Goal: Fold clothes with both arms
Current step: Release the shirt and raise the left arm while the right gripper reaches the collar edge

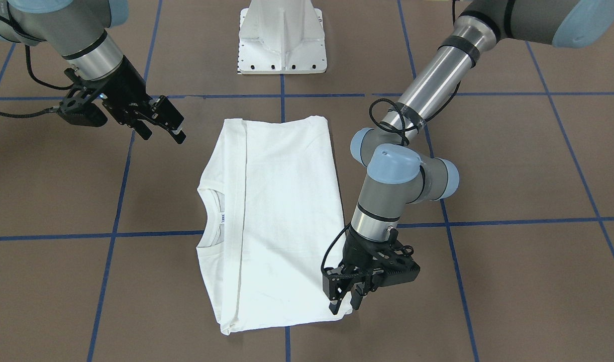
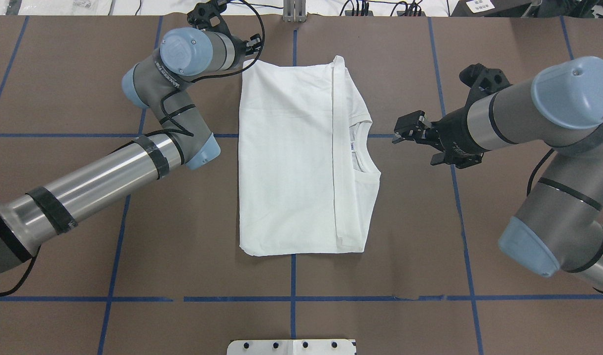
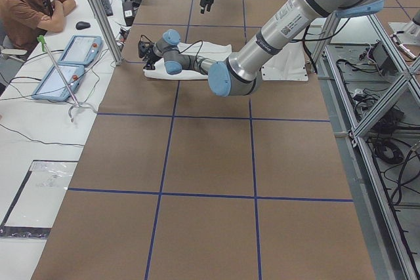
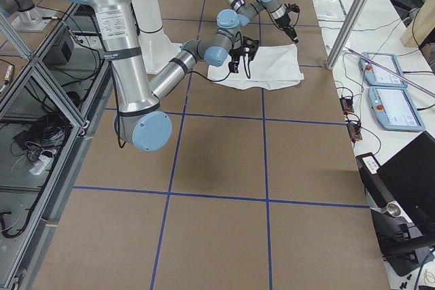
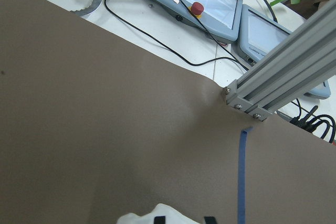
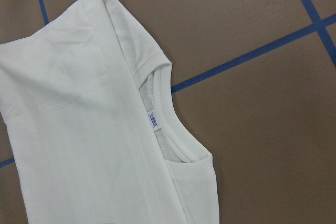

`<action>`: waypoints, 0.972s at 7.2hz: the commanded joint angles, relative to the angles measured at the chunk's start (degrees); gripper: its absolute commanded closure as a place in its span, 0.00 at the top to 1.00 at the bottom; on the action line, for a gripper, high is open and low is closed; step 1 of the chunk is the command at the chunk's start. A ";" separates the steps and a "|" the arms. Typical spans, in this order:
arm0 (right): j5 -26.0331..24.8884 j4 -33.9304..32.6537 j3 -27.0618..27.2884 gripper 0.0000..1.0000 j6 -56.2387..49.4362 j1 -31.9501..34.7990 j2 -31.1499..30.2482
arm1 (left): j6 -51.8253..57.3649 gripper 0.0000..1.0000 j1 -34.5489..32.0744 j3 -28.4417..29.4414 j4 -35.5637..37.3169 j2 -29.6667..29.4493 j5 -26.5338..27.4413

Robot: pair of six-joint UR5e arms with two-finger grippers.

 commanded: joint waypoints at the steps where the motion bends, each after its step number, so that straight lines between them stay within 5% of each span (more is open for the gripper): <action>1: -1.16 -1.50 -0.48 1.00 -2.26 -1.07 2.17 | 7.81 1.00 -5.62 -2.62 1.40 2.39 -10.75; 4: -6.96 -12.37 -1.19 1.00 -9.78 -5.82 6.91 | 9.93 1.00 -6.26 -24.72 12.79 17.30 -19.16; 7: -9.68 -14.61 -3.11 1.00 -14.39 -8.01 7.81 | 16.63 1.00 -6.26 -41.79 21.71 29.08 -24.15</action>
